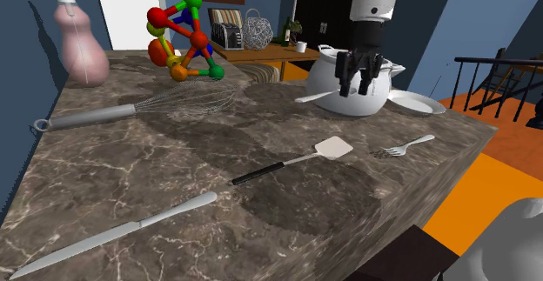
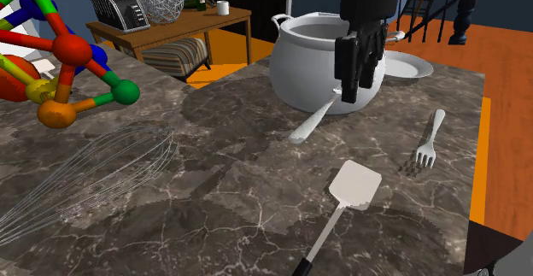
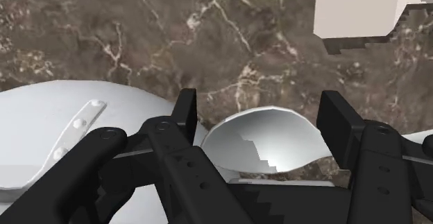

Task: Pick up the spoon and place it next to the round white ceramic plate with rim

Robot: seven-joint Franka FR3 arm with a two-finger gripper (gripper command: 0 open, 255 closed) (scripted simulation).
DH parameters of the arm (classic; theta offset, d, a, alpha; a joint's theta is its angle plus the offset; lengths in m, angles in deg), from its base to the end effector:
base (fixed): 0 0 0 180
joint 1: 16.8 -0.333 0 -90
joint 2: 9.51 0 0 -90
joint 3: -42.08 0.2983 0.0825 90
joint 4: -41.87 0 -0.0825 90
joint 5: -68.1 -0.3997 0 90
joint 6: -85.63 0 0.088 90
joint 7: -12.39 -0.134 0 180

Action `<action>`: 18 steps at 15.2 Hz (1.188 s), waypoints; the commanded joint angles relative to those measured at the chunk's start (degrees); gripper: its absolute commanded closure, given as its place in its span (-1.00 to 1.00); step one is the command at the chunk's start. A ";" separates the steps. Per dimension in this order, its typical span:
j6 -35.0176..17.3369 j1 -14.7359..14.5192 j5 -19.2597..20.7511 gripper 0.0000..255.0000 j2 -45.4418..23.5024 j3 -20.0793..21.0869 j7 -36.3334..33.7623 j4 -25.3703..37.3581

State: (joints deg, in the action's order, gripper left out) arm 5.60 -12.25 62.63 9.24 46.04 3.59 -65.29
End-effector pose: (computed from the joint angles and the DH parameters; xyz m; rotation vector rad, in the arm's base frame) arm 0.4474 0.0135 0.5901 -3.0605 0.2447 0.2334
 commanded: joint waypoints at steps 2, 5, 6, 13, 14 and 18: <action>-0.08 1.67 2.17 1.00 3.68 -2.73 3.94 -4.11; 0.55 3.04 3.84 1.00 6.71 -5.37 7.78 -6.67; 0.77 3.49 4.46 1.00 7.62 -6.28 9.07 -7.40; 2.18 6.62 9.60 1.00 12.45 -13.08 18.29 -10.71; 2.35 7.06 10.41 1.00 12.91 -14.10 19.64 -10.94; 2.85 8.80 13.73 1.00 14.18 -18.29 25.16 -11.25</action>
State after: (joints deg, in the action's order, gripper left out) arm 8.57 -3.88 75.46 23.32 28.90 27.20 -76.43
